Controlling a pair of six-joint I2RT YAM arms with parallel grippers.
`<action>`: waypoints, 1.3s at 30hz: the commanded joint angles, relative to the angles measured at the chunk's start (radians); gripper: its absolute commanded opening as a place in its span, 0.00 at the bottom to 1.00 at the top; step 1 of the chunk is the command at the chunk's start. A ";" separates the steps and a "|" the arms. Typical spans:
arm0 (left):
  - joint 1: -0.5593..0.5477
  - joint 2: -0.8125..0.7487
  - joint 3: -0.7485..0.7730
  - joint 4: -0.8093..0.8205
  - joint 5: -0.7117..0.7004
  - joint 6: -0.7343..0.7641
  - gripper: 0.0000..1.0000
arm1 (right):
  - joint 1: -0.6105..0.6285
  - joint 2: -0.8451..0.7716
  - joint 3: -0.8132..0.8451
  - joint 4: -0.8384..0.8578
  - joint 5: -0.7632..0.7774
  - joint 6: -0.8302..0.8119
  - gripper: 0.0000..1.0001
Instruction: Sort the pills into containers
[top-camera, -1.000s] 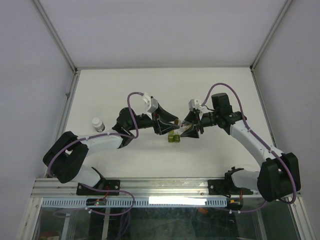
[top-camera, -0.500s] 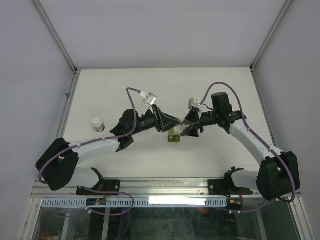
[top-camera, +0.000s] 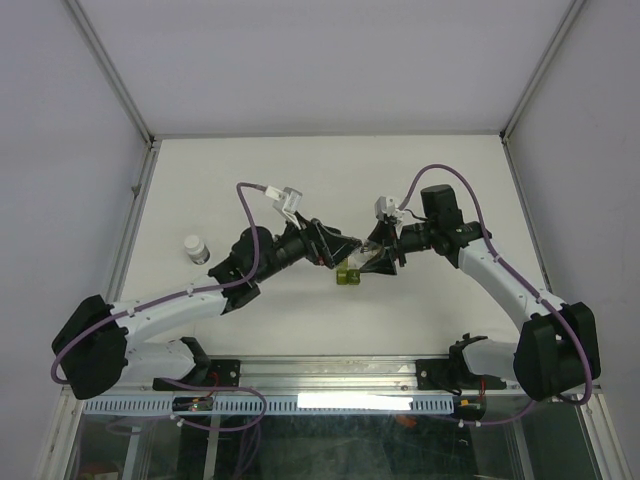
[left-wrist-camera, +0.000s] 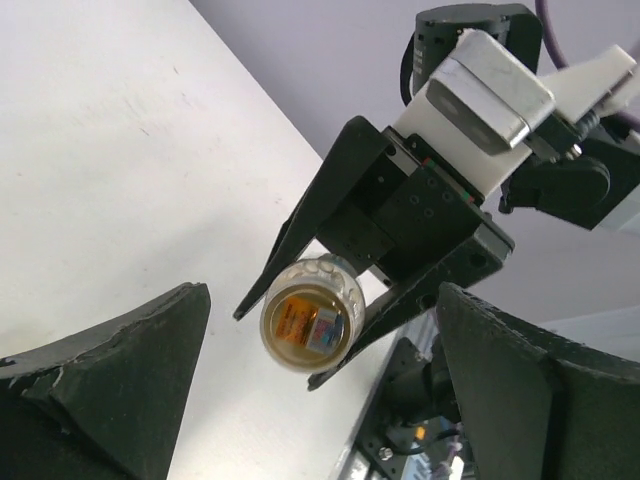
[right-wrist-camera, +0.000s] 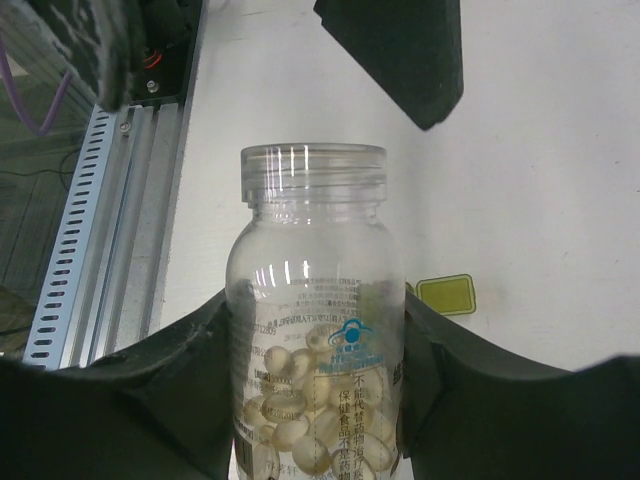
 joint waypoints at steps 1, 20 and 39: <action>-0.004 -0.103 -0.069 0.080 -0.028 0.208 0.99 | 0.003 -0.010 0.044 0.035 -0.041 0.003 0.00; 0.137 0.062 -0.053 0.298 0.612 0.760 0.99 | 0.005 -0.010 0.043 0.024 -0.051 -0.009 0.00; 0.178 0.195 0.049 0.347 0.679 0.605 0.54 | 0.005 -0.012 0.046 0.018 -0.056 -0.015 0.00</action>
